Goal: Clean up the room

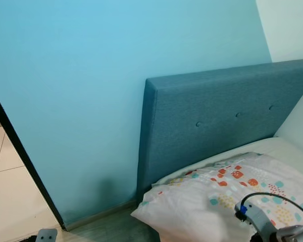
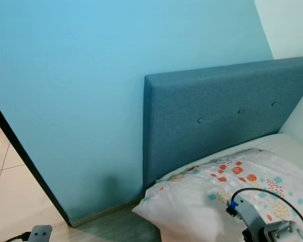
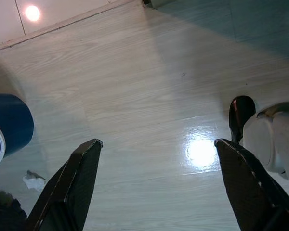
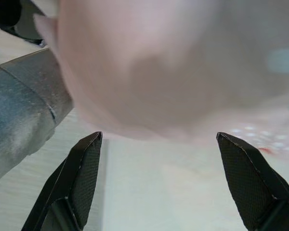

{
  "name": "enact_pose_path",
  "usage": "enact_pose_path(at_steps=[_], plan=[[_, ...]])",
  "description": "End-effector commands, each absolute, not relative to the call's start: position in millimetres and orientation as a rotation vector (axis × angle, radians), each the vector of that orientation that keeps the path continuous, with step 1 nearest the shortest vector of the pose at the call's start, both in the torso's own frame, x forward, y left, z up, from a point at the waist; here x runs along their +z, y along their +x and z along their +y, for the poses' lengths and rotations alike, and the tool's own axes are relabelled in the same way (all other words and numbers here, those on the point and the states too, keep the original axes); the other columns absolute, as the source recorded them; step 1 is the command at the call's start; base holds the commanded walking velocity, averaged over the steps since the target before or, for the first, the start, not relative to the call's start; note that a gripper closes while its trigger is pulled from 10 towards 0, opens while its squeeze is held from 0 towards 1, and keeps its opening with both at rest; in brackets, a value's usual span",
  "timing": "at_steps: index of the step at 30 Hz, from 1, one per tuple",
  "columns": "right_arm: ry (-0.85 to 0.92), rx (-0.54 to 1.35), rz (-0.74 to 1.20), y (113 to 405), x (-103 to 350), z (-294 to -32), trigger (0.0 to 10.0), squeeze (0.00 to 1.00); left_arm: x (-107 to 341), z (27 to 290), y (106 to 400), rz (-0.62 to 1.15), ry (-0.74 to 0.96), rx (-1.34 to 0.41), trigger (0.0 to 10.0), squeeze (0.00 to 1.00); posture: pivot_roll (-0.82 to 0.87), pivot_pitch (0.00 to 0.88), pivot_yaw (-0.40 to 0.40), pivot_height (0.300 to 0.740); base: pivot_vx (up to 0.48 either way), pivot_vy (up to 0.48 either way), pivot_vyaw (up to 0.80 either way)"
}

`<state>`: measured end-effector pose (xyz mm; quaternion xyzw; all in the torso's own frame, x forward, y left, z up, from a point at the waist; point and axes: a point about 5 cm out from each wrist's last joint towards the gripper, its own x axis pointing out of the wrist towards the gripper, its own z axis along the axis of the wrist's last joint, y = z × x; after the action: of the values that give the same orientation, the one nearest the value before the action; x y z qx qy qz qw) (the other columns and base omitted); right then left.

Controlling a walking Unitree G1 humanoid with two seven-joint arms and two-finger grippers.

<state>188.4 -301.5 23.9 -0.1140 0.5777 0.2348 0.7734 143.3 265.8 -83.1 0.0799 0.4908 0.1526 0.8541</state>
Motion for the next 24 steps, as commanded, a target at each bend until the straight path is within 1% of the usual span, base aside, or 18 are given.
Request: enact_pose_path(at_steps=[1, 8, 12, 20, 24], plan=[[-0.248, 0.511, 1.261, 186.0, 25.3, -303.2, 10.0, 0.00, -85.5, 263.7, 139.3, 1.054, 0.170, 0.315, 10.0, 0.00, 0.06, 0.000, -0.057, 0.649, 0.000, 0.000, 0.00], [-0.249, 0.469, 1.241, 188.3, 30.6, -310.6, 10.0, 0.00, -86.5, 264.2, 136.1, 1.067, 0.194, 0.299, 10.0, 0.00, 0.05, 0.000, -0.055, 0.639, 0.000, 0.000, 0.00], [-0.228, 0.456, 1.210, 189.6, 33.6, -310.0, 10.0, 0.00, -86.9, 262.6, 136.0, 1.064, 0.195, 0.272, 10.0, 0.00, 0.05, 0.000, -0.057, 0.639, 0.000, 0.000, 0.00], [-0.246, 0.438, 1.199, 191.9, 36.5, -310.5, 10.0, 0.00, -87.7, 260.5, 135.8, 1.071, 0.211, 0.242, 10.0, 0.00, 0.04, 0.000, -0.058, 0.639, 0.000, 0.000, 0.00], [-0.240, 0.433, 1.129, 201.4, 40.4, -306.8, 10.0, 0.00, -88.4, 259.8, 134.6, 1.082, 0.230, 0.220, 10.0, 0.00, 0.05, 0.000, -0.057, 0.639, 0.000, -0.480, 0.00]])
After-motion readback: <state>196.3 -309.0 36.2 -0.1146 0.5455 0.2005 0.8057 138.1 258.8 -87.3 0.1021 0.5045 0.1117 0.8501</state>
